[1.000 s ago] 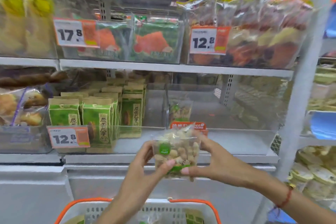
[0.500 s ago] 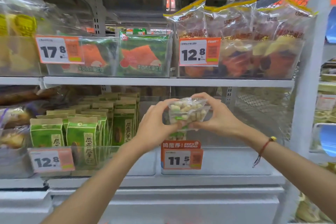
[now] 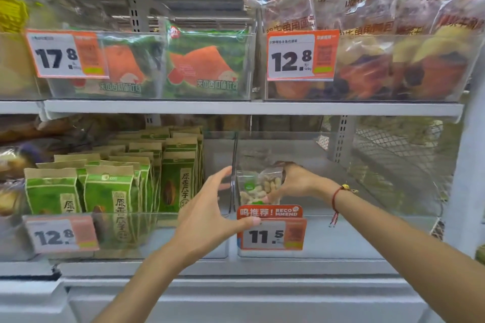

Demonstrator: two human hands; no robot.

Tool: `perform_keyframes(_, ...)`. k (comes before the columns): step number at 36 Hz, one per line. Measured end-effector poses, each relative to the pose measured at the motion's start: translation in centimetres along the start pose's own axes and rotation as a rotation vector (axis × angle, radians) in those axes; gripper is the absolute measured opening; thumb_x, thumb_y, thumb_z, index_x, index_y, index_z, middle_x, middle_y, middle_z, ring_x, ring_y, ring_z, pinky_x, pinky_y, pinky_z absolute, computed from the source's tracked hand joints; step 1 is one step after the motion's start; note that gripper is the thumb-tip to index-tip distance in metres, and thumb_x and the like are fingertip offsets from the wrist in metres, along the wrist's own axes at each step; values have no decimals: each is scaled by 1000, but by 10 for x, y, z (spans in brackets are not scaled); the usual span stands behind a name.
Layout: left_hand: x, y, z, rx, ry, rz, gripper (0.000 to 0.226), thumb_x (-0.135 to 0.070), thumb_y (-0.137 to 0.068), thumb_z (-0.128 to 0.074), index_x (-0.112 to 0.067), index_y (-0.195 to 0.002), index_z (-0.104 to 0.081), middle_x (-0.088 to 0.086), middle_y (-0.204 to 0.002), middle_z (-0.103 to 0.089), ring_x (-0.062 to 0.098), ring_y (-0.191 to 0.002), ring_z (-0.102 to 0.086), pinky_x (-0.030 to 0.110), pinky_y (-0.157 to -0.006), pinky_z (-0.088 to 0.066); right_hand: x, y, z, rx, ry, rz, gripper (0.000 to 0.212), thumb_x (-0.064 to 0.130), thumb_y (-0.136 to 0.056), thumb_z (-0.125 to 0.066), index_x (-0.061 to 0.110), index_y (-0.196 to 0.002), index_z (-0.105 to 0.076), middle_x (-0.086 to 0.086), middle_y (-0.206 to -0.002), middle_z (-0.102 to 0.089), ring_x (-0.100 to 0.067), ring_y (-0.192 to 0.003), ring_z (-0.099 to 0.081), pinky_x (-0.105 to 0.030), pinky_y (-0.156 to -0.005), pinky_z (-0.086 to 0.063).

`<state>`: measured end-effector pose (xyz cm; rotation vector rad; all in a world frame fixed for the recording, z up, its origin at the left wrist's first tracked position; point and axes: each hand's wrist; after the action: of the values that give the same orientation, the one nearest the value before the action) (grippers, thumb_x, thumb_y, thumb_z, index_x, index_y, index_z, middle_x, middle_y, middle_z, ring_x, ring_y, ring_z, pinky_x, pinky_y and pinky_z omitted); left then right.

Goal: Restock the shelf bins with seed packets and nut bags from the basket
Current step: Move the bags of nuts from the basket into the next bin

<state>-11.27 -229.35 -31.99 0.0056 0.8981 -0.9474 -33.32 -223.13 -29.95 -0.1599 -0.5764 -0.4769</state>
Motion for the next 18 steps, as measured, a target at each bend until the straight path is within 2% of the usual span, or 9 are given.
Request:
perform_keyframes(2, -1, 1, -3, -26, -13, -1, 106, -68, -54, -73, -45, -142, -18, -28, -128, -39, -7, -109, -37, 32, -100, -37, 2, -1, -1, 16, 59, -30, 70, 30, -68, -84, 18, -126, -47, 1, -118, -56, -20, -111, -55, -31, -94, -49)
perform_keyframes(4, -1, 3, -4, -47, -19, -7, 105, -68, -55, -73, -45, -142, -19, -27, -132, -40, -8, -108, -37, 32, -100, -37, 2, 0, -3, 29, 80, -73, 70, 29, -70, -83, 16, -127, -44, -2, -117, -55, -20, -106, -57, -30, -88, -53)
perform_keyframes(7, -3, 5, -4, -59, -22, -10, 103, -66, -57, -74, -44, -142, -19, -27, -135, -40, -10, -105, -36, 29, -98, -36, 4, -1, -5, 54, 66, -125, 60, 28, -71, -82, 15, -118, -48, -5, -111, -57, -19, -98, -60, -32, -83, -56)
perform_keyframes(10, -4, 5, -4, -57, -29, -7, 103, -67, -58, -73, -44, -143, -19, -24, -139, -40, -9, -105, -36, 29, -98, -36, 8, 1, 2, 86, 91, -127, 59, 27, -73, -81, 17, -119, -45, 1, -108, -54, -15, -95, -56, -23, -76, -50)
perform_keyframes(13, -4, 6, -3, -51, -33, -12, 103, -67, -58, -73, -43, -143, -20, -24, -140, -40, -9, -107, -37, 31, -101, -36, 10, 5, 8, 44, 17, -35, 73, 22, -71, -83, 20, -130, -39, 1, -109, -53, -14, -87, -60, -20, -65, -53)
perform_keyframes(16, -2, 7, -4, -57, -37, -19, 103, -66, -58, -74, -42, -143, -20, -25, -139, -40, -10, -106, -37, 28, -99, -36, 6, 8, 8, -148, 252, 195, 83, 32, -65, -85, 26, -135, -40, 3, -129, -51, -14, -101, -54, -24, -74, -45)
perform_keyframes(18, -1, 7, -5, -66, -51, -26, 103, -67, -59, -73, -42, -143, -20, -25, -139, -40, -10, -105, -37, 27, -95, -36, 6, 9, 7, -179, 413, 288, 73, 36, -71, -81, 25, -134, -47, 5, -135, -52, -14, -105, -53, -24, -76, -39)
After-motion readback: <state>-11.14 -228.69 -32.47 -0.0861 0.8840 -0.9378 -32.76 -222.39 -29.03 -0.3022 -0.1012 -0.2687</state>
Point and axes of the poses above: each hand's wrist, its own y-axis away from the middle knuckle, its own z-axis out of the back of the hand, x = y × z
